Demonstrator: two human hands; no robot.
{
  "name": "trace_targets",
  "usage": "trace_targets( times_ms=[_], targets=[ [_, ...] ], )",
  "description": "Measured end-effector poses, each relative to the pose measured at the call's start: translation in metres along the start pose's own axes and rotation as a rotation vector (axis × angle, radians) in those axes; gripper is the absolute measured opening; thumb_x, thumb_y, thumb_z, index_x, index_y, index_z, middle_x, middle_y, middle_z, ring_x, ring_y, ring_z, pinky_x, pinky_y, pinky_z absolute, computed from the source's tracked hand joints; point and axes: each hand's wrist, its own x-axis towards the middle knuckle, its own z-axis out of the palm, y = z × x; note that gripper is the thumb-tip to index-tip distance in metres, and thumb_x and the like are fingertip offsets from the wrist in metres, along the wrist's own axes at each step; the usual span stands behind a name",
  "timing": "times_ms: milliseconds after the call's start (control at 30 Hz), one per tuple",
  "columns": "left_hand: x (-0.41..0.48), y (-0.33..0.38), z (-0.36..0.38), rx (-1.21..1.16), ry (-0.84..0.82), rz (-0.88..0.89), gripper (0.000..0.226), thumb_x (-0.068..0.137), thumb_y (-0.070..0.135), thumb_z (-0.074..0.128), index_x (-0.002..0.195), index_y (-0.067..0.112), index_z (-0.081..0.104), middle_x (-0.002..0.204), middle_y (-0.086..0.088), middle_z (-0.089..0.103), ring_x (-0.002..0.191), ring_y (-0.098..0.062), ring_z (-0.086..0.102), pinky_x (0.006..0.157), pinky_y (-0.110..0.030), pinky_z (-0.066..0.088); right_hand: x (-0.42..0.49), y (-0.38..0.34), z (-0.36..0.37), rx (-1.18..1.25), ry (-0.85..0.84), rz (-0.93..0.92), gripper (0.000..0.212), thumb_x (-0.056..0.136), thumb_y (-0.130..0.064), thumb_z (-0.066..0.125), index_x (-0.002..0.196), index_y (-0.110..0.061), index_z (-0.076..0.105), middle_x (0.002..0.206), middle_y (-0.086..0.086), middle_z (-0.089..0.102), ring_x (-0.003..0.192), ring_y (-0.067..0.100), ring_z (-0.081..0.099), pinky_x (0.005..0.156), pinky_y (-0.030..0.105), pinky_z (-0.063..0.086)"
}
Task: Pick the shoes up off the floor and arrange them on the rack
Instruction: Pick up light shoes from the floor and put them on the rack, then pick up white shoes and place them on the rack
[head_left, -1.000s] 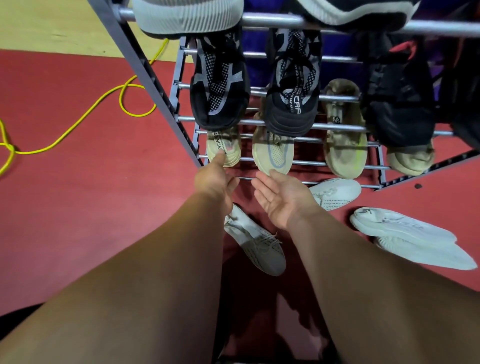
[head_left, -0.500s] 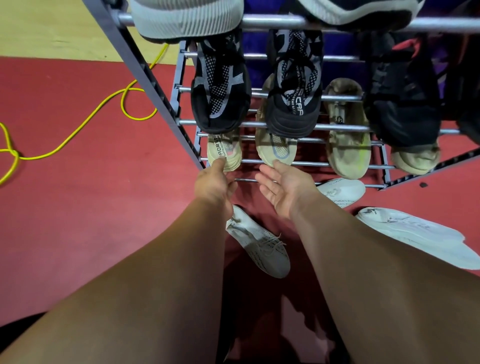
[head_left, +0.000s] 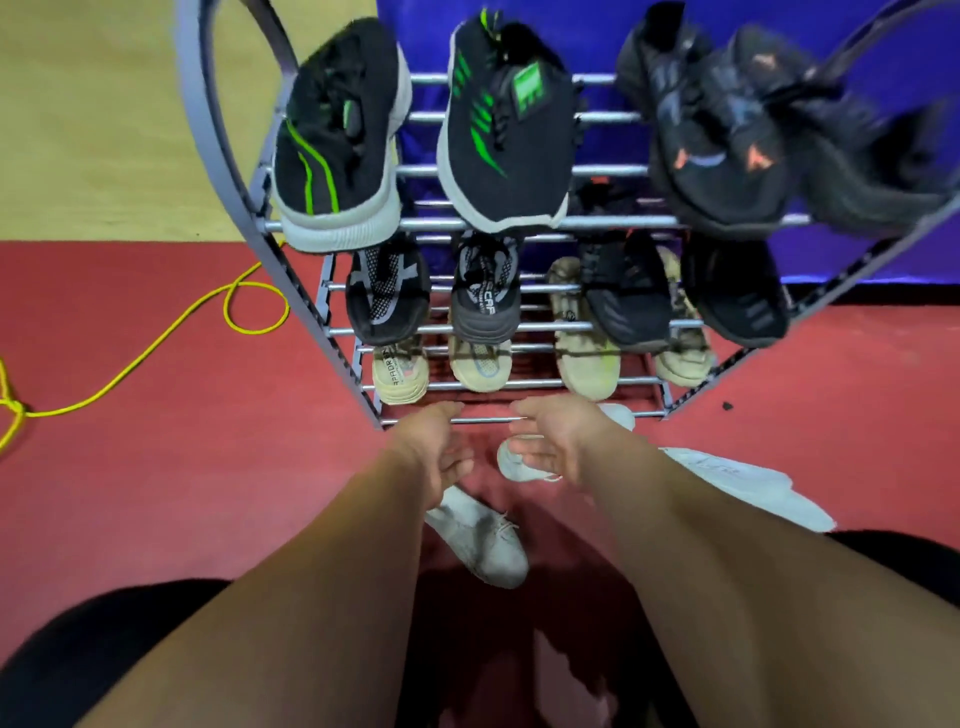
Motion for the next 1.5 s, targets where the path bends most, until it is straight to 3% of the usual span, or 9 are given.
trace_targets(
  times_ms=[100, 267, 400, 533, 767, 933, 1100, 1267, 1500],
  targets=[
    [-0.030, 0.006, 0.013, 0.183, -0.036, 0.139, 0.023, 0.096, 0.032, 0.065, 0.113, 0.017, 0.068, 0.112, -0.006, 0.067, 0.097, -0.023, 0.068, 0.063, -0.031, 0.056, -0.042, -0.008, -0.033, -0.076, 0.001, -0.079, 0.010, 0.101, -0.024, 0.060, 0.100, -0.016, 0.064, 0.108, 0.007, 0.070, 0.091, 0.028, 0.070, 0.071, 0.031, 0.053],
    [-0.089, -0.001, 0.030, 0.314, -0.051, 0.278, 0.028, 0.092, 0.032, 0.070, 0.112, 0.014, 0.066, 0.108, -0.005, 0.067, 0.100, -0.025, 0.067, 0.088, -0.042, 0.061, -0.112, -0.011, -0.096, -0.230, 0.150, -0.196, 0.012, 0.096, -0.025, 0.065, 0.097, -0.013, 0.065, 0.098, 0.003, 0.068, 0.075, 0.020, 0.070, 0.068, 0.032, 0.053],
    [-0.133, -0.008, 0.043, 0.437, -0.149, 0.427, 0.016, 0.096, 0.028, 0.066, 0.097, 0.013, 0.061, 0.105, -0.004, 0.064, 0.094, -0.023, 0.063, 0.081, -0.037, 0.058, -0.166, -0.001, -0.141, -0.271, 0.206, -0.306, 0.005, 0.091, -0.015, 0.065, 0.092, -0.011, 0.062, 0.085, 0.011, 0.059, 0.057, 0.020, 0.060, 0.060, 0.033, 0.046],
    [-0.164, -0.007, 0.043, 0.524, -0.132, 0.491, 0.016, 0.094, 0.030, 0.068, 0.102, 0.017, 0.065, 0.110, -0.006, 0.068, 0.100, -0.027, 0.066, 0.078, -0.041, 0.058, -0.210, 0.017, -0.175, -0.144, 0.316, -0.398, 0.015, 0.092, -0.020, 0.071, 0.086, -0.011, 0.061, 0.077, 0.010, 0.058, 0.058, 0.022, 0.052, 0.051, 0.027, 0.038],
    [-0.192, -0.006, 0.049, 0.562, -0.104, 0.576, 0.021, 0.092, 0.035, 0.069, 0.104, 0.018, 0.066, 0.105, -0.004, 0.068, 0.095, -0.025, 0.067, 0.085, -0.046, 0.060, -0.237, 0.039, -0.201, -0.068, 0.320, -0.433, 0.008, 0.092, -0.016, 0.065, 0.091, -0.010, 0.061, 0.080, 0.009, 0.061, 0.070, 0.025, 0.058, 0.065, 0.034, 0.048],
    [-0.185, -0.022, 0.060, 1.007, -0.069, 0.744, 0.020, 0.090, 0.038, 0.069, 0.095, 0.019, 0.064, 0.082, -0.002, 0.068, 0.074, -0.020, 0.059, 0.069, -0.034, 0.046, -0.225, 0.036, -0.194, -0.123, 0.288, -0.425, 0.023, 0.091, -0.029, 0.071, 0.097, -0.009, 0.065, 0.083, 0.007, 0.063, 0.073, 0.024, 0.060, 0.066, 0.035, 0.049],
    [-0.169, -0.015, 0.095, 1.151, -0.117, 0.744, 0.031, 0.090, 0.039, 0.066, 0.115, 0.022, 0.061, 0.106, 0.000, 0.069, 0.094, -0.021, 0.063, 0.081, -0.034, 0.049, -0.205, 0.038, -0.203, -0.376, 0.369, -0.411, 0.013, 0.089, -0.021, 0.067, 0.091, -0.008, 0.063, 0.078, 0.009, 0.058, 0.070, 0.023, 0.052, 0.065, 0.037, 0.045],
    [-0.141, -0.023, 0.126, 1.280, -0.173, 0.718, 0.050, 0.089, 0.041, 0.060, 0.134, 0.020, 0.054, 0.123, -0.004, 0.067, 0.107, -0.025, 0.062, 0.086, -0.032, 0.046, -0.173, 0.047, -0.221, -0.582, 0.440, -0.329, 0.031, 0.092, -0.029, 0.068, 0.115, -0.006, 0.069, 0.117, 0.011, 0.072, 0.109, 0.029, 0.066, 0.098, 0.040, 0.053],
    [-0.103, -0.037, 0.159, 1.428, -0.203, 0.722, 0.052, 0.096, 0.038, 0.056, 0.142, 0.013, 0.050, 0.140, -0.011, 0.058, 0.125, -0.031, 0.056, 0.095, -0.033, 0.044, -0.130, 0.065, -0.226, -0.728, 0.436, -0.224, 0.036, 0.096, -0.027, 0.060, 0.123, -0.004, 0.067, 0.124, 0.016, 0.068, 0.115, 0.035, 0.061, 0.097, 0.037, 0.050]
  ],
)
